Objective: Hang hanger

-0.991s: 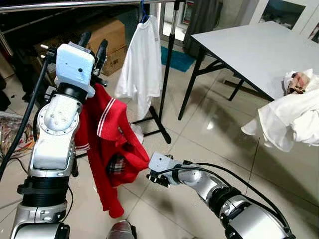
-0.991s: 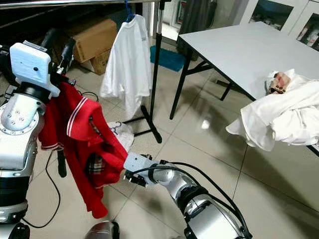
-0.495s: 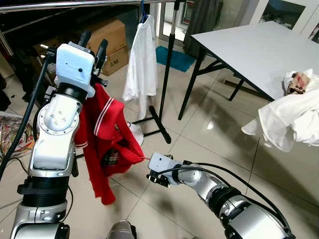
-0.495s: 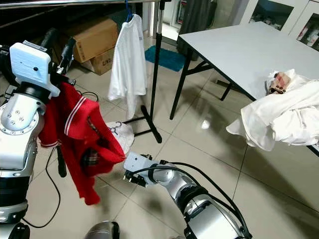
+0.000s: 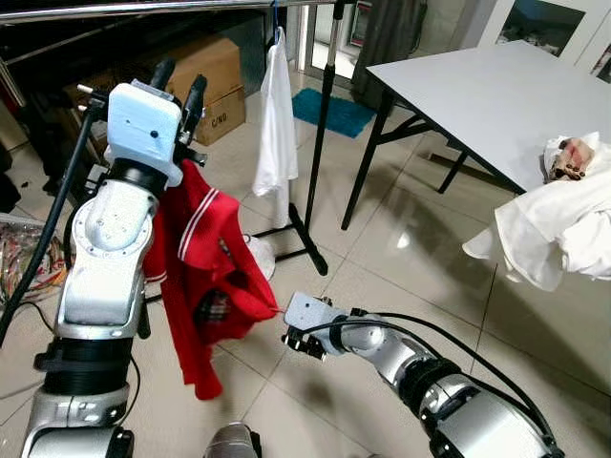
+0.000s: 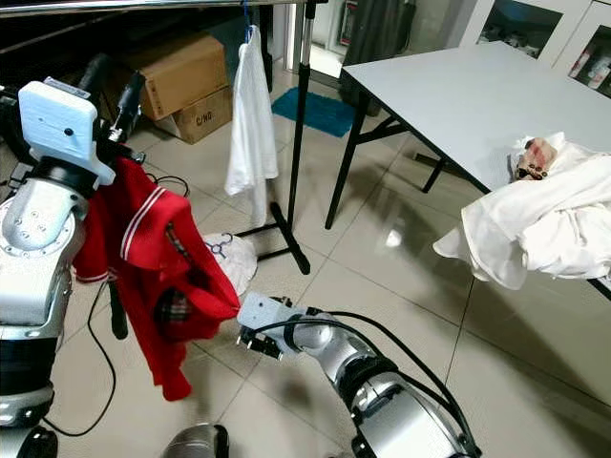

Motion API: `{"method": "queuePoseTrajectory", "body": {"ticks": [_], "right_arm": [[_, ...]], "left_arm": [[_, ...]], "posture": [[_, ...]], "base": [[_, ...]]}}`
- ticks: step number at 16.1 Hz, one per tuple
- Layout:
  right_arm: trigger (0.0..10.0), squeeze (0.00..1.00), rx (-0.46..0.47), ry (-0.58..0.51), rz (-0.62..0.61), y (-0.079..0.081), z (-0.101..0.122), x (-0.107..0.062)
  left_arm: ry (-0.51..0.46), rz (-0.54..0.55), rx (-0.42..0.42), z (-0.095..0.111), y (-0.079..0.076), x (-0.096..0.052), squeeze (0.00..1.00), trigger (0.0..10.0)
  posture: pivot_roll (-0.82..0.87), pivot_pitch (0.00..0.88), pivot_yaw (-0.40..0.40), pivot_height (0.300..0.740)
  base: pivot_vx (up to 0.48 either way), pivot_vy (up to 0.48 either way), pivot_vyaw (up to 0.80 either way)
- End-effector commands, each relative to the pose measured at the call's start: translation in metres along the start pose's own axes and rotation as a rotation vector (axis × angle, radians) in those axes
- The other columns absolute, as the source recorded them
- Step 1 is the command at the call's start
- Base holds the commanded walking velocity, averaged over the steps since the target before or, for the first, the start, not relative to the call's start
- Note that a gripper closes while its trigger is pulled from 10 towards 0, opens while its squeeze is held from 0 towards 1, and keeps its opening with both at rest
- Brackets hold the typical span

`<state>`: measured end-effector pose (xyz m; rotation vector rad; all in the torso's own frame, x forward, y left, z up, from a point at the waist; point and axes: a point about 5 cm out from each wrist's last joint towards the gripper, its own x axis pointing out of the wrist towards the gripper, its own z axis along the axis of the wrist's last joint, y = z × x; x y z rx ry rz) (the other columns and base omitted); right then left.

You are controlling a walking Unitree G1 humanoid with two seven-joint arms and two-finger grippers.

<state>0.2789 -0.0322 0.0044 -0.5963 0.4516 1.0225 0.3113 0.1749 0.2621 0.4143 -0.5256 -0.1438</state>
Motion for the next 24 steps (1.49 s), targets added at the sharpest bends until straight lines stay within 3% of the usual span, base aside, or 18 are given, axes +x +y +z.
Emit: {"method": "queuePoseTrajectory", "body": {"ticks": [1,3,4,5,6,7,8,9,10,11,12,13,24], "right_arm": [[0.3,0.00,0.020,-0.012,-0.025,-0.004,0.007,0.001],[0.0,0.00,0.011,-0.014,-0.019,-0.005,0.007,0.001],[8.7,0.00,0.011,-0.005,-0.026,-0.006,0.006,0.001],[10.0,0.00,0.012,0.007,-0.035,-0.007,0.004,0.000],[4.4,0.00,0.012,0.009,-0.033,-0.007,0.004,0.000],[0.0,0.00,0.012,0.011,-0.034,-0.007,0.004,0.000],[0.0,0.00,0.017,0.014,-0.040,-0.008,0.003,0.000],[4.0,0.00,0.025,0.013,-0.046,-0.010,0.003,-0.001],[7.4,0.00,0.030,0.009,-0.047,-0.011,0.004,-0.001],[4.8,0.00,0.034,0.004,-0.047,-0.012,0.004,-0.002],[3.6,0.00,0.038,-0.001,-0.047,-0.013,0.004,-0.002],[0.2,0.00,0.042,-0.009,-0.048,-0.014,0.006,-0.002],[0.0,0.00,0.041,-0.123,0.033,-0.013,0.020,-0.003]], "left_arm": [[-0.125,-0.024,0.011,0.030,-0.004,0.011,0.00,10.0],[-0.143,-0.024,0.008,0.034,-0.004,0.015,0.00,10.0],[-0.149,-0.027,0.006,0.035,-0.005,0.016,0.00,10.0],[-0.155,-0.031,0.005,0.037,-0.006,0.018,0.00,10.0],[-0.157,-0.032,0.004,0.037,-0.006,0.018,0.00,10.0],[-0.158,-0.033,0.004,0.038,-0.006,0.018,0.00,10.0],[-0.158,-0.034,0.004,0.038,-0.006,0.018,0.00,10.0],[-0.157,-0.035,0.004,0.037,-0.006,0.018,0.00,10.0],[-0.155,-0.036,0.005,0.037,-0.007,0.018,0.00,10.0],[-0.153,-0.037,0.005,0.036,-0.007,0.017,0.00,10.0],[-0.152,-0.037,0.005,0.036,-0.007,0.017,0.00,10.0],[-0.152,-0.039,0.005,0.036,-0.008,0.017,0.00,10.0],[-0.148,-0.044,0.003,0.035,-0.011,0.017,0.00,10.0]], "posture": [[0.15,0.015,-0.020,0.740],[0.15,0.010,-0.019,0.740],[0.15,0.010,-0.019,0.740],[0.15,0.008,-0.018,0.740],[0.15,0.006,-0.017,0.740],[0.15,0.006,-0.017,0.740],[0.15,0.005,-0.017,0.740],[0.15,0.005,-0.017,0.740],[0.15,0.005,-0.018,0.740],[0.15,0.005,-0.018,0.740],[0.15,0.006,-0.020,0.740],[0.15,0.007,-0.020,0.740],[0.14,0.015,-0.023,0.740]], "base": [[0.000,0.000,0.00],[0.000,0.000,0.00],[0.000,0.000,0.00],[0.000,0.000,0.00],[0.000,0.000,0.00],[0.000,0.000,0.00],[0.000,0.000,0.00],[0.000,0.000,0.00],[0.000,0.000,0.00],[0.000,0.000,0.00],[0.000,0.000,0.00],[0.000,0.000,0.00],[0.000,0.000,0.00]]}}
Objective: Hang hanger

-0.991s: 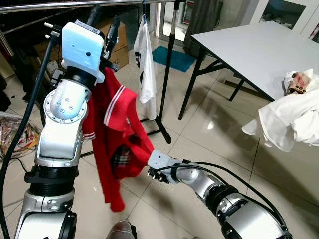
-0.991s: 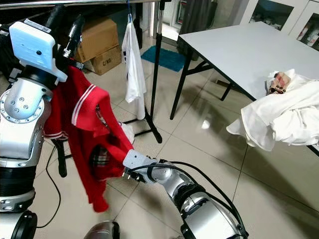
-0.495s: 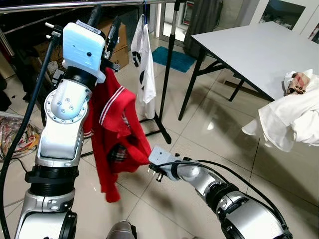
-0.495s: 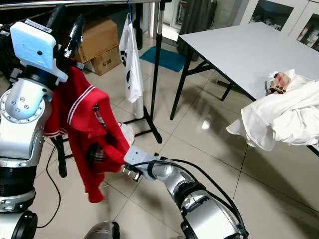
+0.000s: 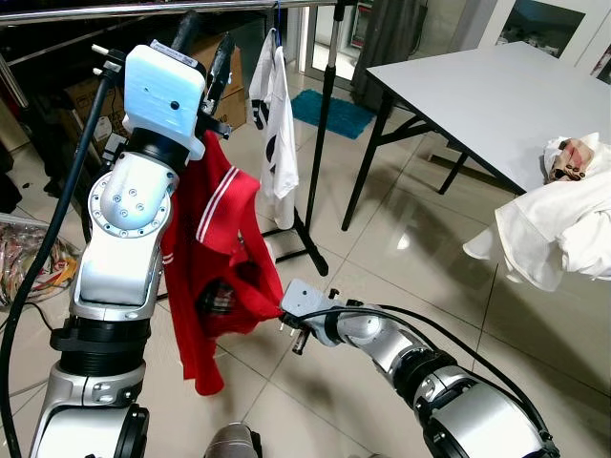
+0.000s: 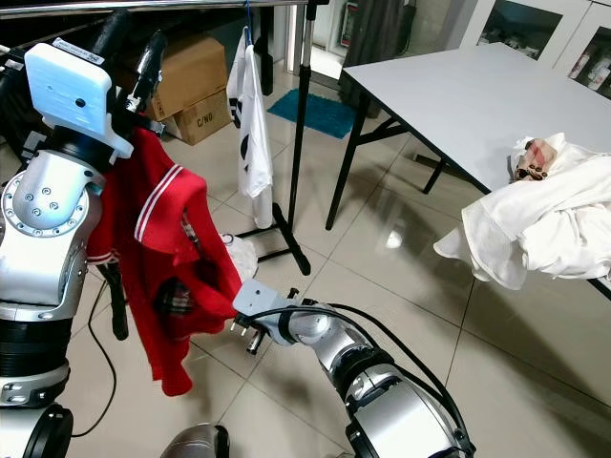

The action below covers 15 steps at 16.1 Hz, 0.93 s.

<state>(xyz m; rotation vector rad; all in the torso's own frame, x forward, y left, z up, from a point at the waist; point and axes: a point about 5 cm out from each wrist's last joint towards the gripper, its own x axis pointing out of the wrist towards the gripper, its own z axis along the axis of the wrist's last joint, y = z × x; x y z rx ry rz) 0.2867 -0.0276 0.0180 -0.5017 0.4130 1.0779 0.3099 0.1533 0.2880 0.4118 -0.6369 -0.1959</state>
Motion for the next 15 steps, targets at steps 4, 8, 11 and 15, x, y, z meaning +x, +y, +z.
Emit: {"method": "queuePoseTrajectory", "body": {"ticks": [4,8,11,15], "right_arm": [[0.0,0.00,-0.011,-0.057,-0.006,-0.008,0.009,-0.003],[0.0,0.00,-0.049,-0.087,-0.130,-0.038,0.022,-0.013],[0.0,0.00,-0.131,-0.091,-0.195,-0.058,0.032,-0.023],[0.0,0.00,-0.255,-0.105,-0.239,-0.072,0.046,-0.029]], "left_arm": [[-0.032,-0.015,0.008,0.006,-0.002,0.003,0.00,10.0],[-0.020,-0.012,0.004,0.003,-0.005,-0.001,0.00,10.0],[-0.016,-0.013,0.000,0.001,-0.006,-0.002,0.00,10.0],[-0.018,-0.020,-0.003,0.001,-0.007,-0.001,0.00,10.0]], "posture": [[0.14,0.012,-0.024,0.740],[0.13,0.013,-0.027,0.740],[0.13,0.009,-0.027,0.740],[0.12,0.004,-0.025,0.740]], "base": [[0.000,0.000,0.00],[0.000,0.000,0.00],[0.000,0.000,0.00],[0.000,0.000,0.00]]}}
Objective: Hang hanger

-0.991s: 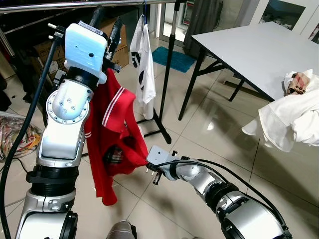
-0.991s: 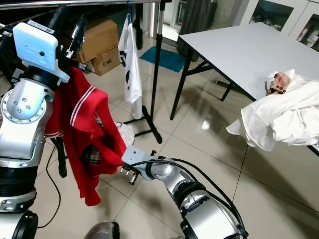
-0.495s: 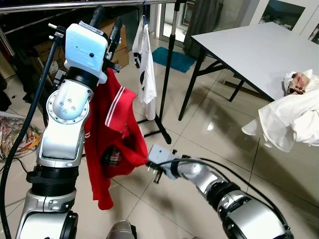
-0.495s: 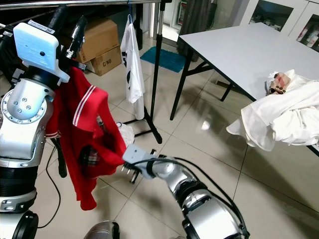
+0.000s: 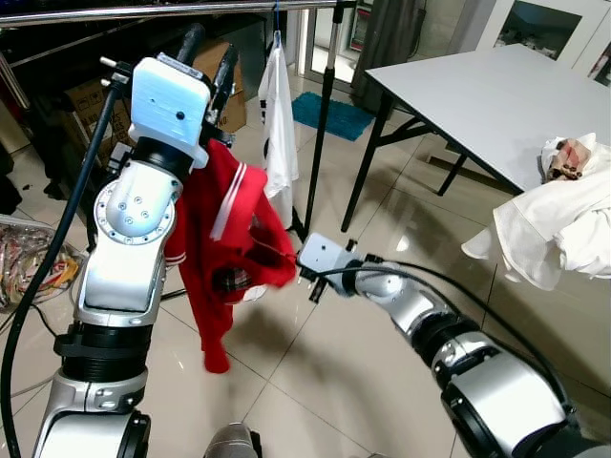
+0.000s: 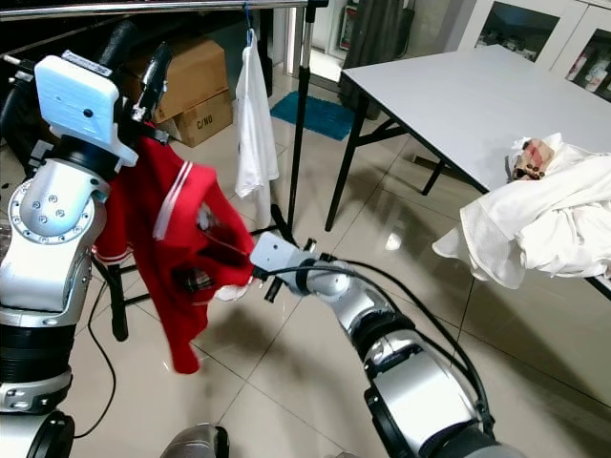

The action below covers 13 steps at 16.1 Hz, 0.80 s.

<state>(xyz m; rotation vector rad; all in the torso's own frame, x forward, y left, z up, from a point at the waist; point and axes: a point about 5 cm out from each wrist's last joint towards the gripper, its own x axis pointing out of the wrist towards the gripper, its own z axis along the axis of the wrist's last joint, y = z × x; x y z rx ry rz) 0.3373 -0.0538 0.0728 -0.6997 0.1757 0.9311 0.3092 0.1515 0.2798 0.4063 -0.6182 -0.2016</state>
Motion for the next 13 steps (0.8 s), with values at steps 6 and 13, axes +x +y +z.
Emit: {"method": "queuePoseTrajectory", "body": {"ticks": [6,13], "right_arm": [[0.0,0.00,-0.240,-0.087,-0.047,-0.034,0.037,-0.002],[0.0,0.00,-0.172,-0.140,-0.158,-0.075,0.061,-0.012]], "left_arm": [[-0.019,-0.021,0.018,-0.001,-0.008,-0.004,0.00,10.0],[0.012,0.002,0.021,-0.010,-0.009,-0.016,0.00,10.0]], "posture": [[0.12,0.001,-0.031,0.740],[0.12,0.000,-0.046,0.740]], "base": [[0.000,0.000,0.00],[0.000,0.000,0.00]]}}
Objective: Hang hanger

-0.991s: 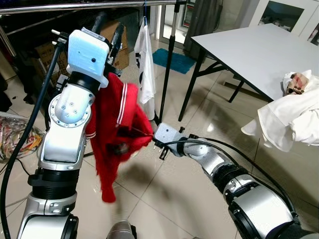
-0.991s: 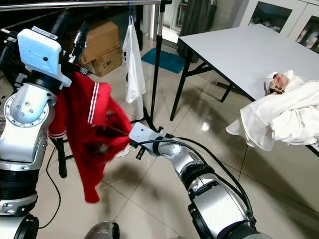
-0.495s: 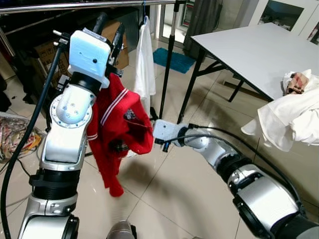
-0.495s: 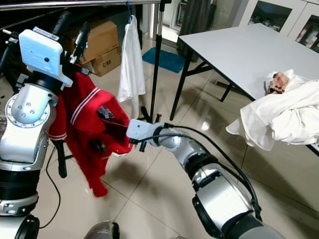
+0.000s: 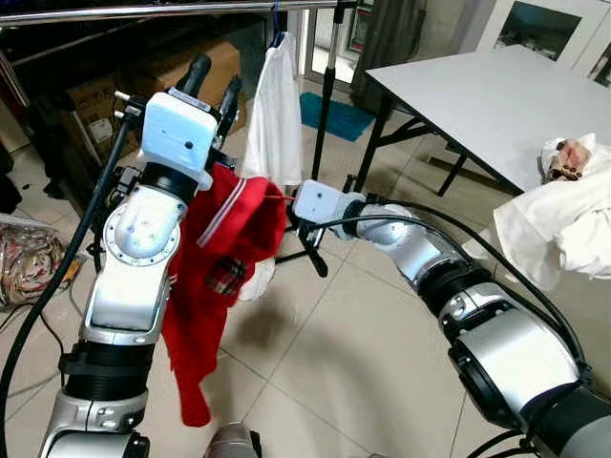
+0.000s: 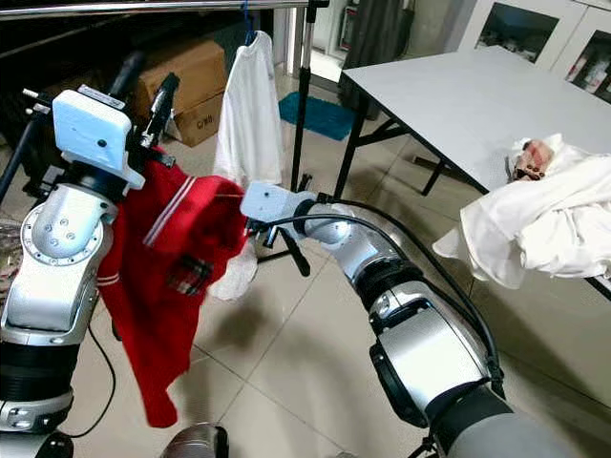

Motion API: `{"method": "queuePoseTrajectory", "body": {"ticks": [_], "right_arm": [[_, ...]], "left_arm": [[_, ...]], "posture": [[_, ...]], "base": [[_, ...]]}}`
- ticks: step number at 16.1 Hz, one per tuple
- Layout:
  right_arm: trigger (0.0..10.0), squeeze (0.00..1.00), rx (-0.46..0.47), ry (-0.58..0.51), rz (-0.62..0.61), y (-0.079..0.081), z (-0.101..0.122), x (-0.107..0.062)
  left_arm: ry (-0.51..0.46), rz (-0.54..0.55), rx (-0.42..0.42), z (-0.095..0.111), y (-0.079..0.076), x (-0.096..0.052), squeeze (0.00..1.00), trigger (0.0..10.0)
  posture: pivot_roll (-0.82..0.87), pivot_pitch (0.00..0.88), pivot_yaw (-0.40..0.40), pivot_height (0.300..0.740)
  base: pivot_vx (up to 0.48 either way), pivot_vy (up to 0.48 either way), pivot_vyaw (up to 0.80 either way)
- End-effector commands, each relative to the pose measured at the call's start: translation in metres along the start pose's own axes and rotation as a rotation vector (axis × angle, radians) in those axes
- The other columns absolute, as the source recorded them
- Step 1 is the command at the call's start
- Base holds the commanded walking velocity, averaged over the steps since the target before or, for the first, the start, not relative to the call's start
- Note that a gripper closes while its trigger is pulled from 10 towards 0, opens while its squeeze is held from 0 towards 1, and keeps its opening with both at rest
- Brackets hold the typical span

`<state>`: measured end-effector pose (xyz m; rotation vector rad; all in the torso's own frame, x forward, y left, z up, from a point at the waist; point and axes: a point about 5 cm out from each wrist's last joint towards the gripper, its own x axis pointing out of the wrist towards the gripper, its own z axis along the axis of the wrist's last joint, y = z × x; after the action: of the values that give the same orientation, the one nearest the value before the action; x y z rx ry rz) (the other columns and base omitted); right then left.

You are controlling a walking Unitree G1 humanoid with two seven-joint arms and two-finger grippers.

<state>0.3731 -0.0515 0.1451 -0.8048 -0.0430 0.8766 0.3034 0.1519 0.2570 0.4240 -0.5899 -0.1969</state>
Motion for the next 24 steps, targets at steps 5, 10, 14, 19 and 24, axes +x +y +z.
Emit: {"method": "queuePoseTrajectory", "body": {"ticks": [5,10,14,19,24], "right_arm": [[0.0,0.00,0.046,-0.026,-0.187,-0.039,0.009,-0.009],[0.0,0.00,0.051,-0.039,-0.360,-0.066,0.012,-0.019],[0.0,0.00,-0.013,-0.034,-0.479,-0.081,0.016,-0.026],[0.0,0.00,-0.154,-0.068,-0.555,-0.091,0.030,-0.028],[0.0,0.00,-0.265,-0.093,-0.571,-0.088,0.035,-0.027]], "left_arm": [[-0.013,0.019,0.020,0.001,-0.002,-0.002,0.00,10.0],[-0.018,-0.006,0.058,0.001,-0.008,-0.001,0.00,10.0],[0.022,-0.030,0.058,-0.004,-0.013,-0.004,0.00,10.0],[0.156,-0.076,0.018,-0.023,-0.023,-0.013,0.00,10.0],[0.289,-0.086,0.013,-0.041,-0.025,-0.022,1.00,10.0]], "posture": [[0.11,0.000,-0.051,0.740],[0.10,0.000,-0.048,0.740],[0.11,0.000,-0.048,0.740],[0.11,0.001,-0.052,0.740],[0.11,0.001,-0.055,0.740]], "base": [[0.000,0.000,0.00],[0.000,0.000,0.00],[0.000,0.000,0.00],[0.000,0.000,0.00],[0.000,0.000,0.00]]}}
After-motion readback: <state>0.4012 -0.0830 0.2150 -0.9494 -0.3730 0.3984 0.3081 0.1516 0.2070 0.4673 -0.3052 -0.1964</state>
